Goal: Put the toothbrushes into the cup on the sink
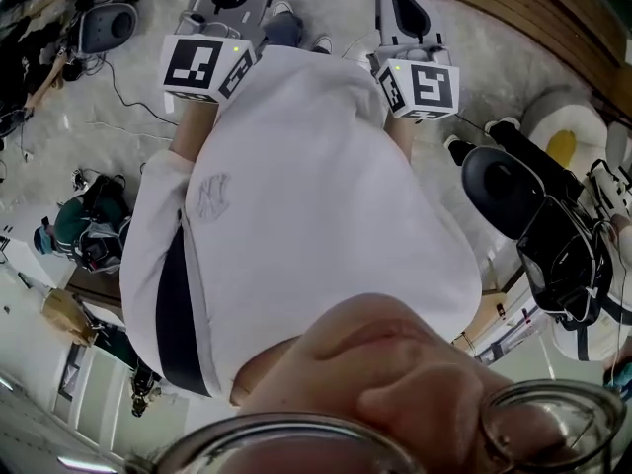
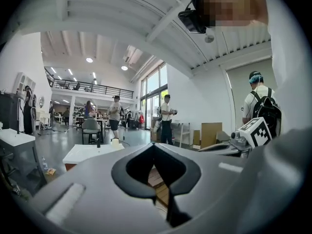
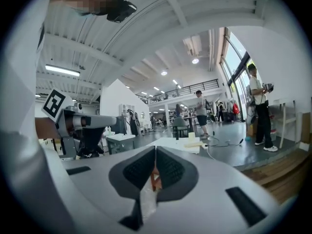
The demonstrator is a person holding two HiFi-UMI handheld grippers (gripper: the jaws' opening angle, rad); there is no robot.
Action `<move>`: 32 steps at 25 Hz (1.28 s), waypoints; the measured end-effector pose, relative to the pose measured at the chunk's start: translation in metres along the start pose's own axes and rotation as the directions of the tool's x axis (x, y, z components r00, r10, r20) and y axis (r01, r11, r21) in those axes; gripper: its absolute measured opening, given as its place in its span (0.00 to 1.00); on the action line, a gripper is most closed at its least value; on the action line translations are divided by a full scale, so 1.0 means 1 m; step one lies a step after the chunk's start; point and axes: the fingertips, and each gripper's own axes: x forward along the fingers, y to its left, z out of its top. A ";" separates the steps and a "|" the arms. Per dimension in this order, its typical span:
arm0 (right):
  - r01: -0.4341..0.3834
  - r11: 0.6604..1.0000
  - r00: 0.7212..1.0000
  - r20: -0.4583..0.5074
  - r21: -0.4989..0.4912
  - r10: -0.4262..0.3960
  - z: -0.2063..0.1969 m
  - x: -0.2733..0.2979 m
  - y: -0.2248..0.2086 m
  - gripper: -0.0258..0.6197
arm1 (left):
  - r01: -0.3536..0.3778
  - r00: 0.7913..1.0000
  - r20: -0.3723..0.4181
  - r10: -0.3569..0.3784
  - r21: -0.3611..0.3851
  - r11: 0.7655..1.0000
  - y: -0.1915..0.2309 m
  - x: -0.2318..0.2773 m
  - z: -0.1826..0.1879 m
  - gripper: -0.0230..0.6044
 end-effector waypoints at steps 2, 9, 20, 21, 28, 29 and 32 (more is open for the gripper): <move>0.017 1.000 0.999 -0.036 -0.008 -0.017 -0.011 0.000 0.014 0.06 | 0.014 1.000 -0.007 -0.014 -0.019 1.000 0.003 -0.011 -0.011 0.04; 0.021 1.000 0.992 -0.123 0.012 -0.019 -0.017 0.056 0.008 0.06 | -0.031 0.999 -0.040 0.027 -0.094 0.995 0.070 0.004 -0.036 0.04; 0.045 0.999 0.986 -0.161 0.011 -0.042 0.007 0.180 -0.009 0.06 | -0.091 0.995 -0.043 0.086 -0.110 0.990 0.206 0.058 -0.019 0.04; 0.051 0.999 0.986 -0.160 0.005 -0.050 0.008 0.189 -0.010 0.06 | -0.082 0.996 -0.043 0.077 -0.107 0.991 0.214 0.063 -0.019 0.04; 0.107 0.994 0.981 -0.162 -0.002 -0.106 0.006 0.225 -0.022 0.06 | -0.016 1.000 -0.012 0.014 -0.114 0.993 0.243 0.092 -0.019 0.04; 0.112 0.994 0.981 -0.162 -0.001 -0.110 0.007 0.229 -0.024 0.06 | -0.012 1.000 -0.014 0.011 -0.113 0.994 0.247 0.095 -0.019 0.04; 0.116 0.993 0.979 -0.166 0.000 -0.114 0.006 0.240 -0.025 0.06 | -0.016 1.000 -0.023 0.013 -0.124 0.992 0.258 0.099 -0.023 0.04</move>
